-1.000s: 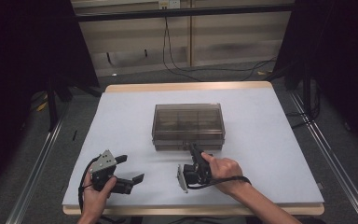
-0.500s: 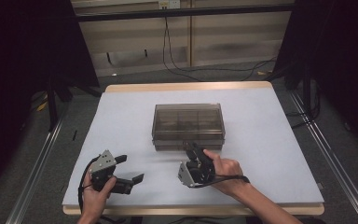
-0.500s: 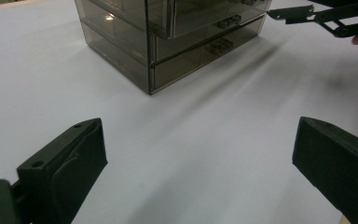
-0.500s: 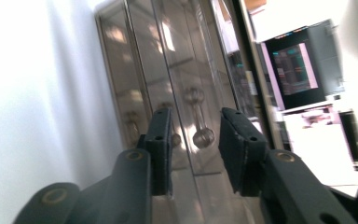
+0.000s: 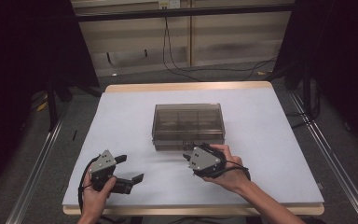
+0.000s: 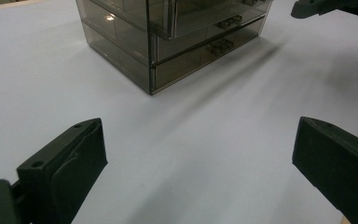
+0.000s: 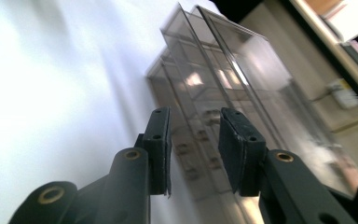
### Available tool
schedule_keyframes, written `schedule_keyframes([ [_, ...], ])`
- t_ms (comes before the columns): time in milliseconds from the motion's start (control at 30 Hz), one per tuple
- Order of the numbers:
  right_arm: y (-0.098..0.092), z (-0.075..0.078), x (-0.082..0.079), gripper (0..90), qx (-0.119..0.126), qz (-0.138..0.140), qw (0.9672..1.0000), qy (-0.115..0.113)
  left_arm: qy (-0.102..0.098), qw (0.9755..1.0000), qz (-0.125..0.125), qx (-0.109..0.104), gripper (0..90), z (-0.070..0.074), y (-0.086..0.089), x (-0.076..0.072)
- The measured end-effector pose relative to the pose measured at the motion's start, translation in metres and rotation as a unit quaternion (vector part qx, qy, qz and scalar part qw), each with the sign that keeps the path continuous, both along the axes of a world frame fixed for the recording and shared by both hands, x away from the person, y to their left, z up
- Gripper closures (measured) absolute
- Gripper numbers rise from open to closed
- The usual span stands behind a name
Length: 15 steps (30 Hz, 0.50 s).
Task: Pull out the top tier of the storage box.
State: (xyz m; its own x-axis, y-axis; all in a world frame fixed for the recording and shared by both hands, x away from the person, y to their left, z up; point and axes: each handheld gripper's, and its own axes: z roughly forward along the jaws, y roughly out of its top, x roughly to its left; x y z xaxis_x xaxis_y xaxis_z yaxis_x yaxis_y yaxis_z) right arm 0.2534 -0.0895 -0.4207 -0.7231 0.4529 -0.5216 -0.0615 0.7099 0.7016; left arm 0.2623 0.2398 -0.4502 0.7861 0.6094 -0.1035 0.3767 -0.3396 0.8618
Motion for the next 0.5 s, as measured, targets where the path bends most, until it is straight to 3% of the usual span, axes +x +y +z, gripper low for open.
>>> schedule_keyframes([
  [233,-0.007,0.006,0.004,63.6,0.047,0.020,0.9981,0.035,0.000,1.0000,0.001,0.000,2.6,0.000,0.000,0.000],
  [500,-0.020,0.016,0.013,61.4,0.096,0.038,0.9911,0.084,-0.002,1.0000,0.001,0.001,2.6,0.000,0.001,0.000],
])
